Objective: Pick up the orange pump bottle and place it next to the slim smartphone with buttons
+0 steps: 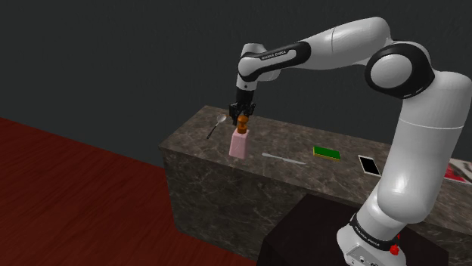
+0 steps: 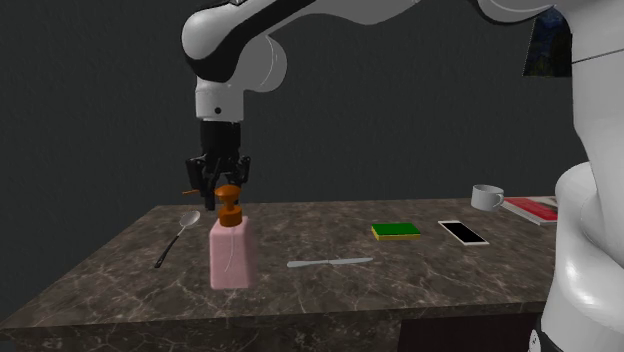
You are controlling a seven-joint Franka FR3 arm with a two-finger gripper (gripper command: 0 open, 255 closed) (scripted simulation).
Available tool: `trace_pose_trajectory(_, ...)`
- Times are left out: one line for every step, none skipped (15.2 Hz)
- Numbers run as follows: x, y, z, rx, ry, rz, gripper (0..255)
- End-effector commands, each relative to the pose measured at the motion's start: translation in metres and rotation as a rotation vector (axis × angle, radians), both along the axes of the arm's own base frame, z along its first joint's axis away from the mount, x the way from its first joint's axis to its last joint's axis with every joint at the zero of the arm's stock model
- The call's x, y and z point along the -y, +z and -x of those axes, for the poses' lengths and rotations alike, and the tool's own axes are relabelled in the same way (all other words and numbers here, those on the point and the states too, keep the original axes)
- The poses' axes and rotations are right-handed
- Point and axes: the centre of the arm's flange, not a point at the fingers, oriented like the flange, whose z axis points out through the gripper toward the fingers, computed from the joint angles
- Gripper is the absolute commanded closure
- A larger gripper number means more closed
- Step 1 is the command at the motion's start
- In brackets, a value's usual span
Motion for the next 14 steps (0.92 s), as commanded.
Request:
trace_pose_trajectory(0.0, 0.011, 0.001, 0.0, 0.0, 0.0, 255)
trace_pose_trajectory(0.0, 0.016, 0.001, 0.0, 0.0, 0.0, 255)
trace_pose_trajectory(0.0, 0.021, 0.001, 0.0, 0.0, 0.0, 255)
trace_pose_trajectory(0.0, 0.026, 0.001, 0.0, 0.0, 0.0, 255)
trace_pose_trajectory(0.0, 0.032, 0.001, 0.0, 0.0, 0.0, 255)
trace_pose_trajectory(0.0, 0.037, 0.001, 0.0, 0.0, 0.0, 255)
trace_pose_trajectory(0.0, 0.042, 0.001, 0.0, 0.0, 0.0, 255)
trace_pose_trajectory(0.0, 0.048, 0.001, 0.0, 0.0, 0.0, 255)
trace_pose_trajectory(0.0, 0.053, 0.001, 0.0, 0.0, 0.0, 255)
trace_pose_trajectory(0.0, 0.058, 0.001, 0.0, 0.0, 0.0, 255)
trace_pose_trajectory(0.0, 0.063, 0.001, 0.0, 0.0, 0.0, 255)
trace_pose_trajectory(0.0, 0.069, 0.001, 0.0, 0.0, 0.0, 255)
trace_pose_trajectory(0.0, 0.074, 0.001, 0.0, 0.0, 0.0, 255)
trace_pose_trajectory(0.0, 0.079, 0.001, 0.0, 0.0, 0.0, 255)
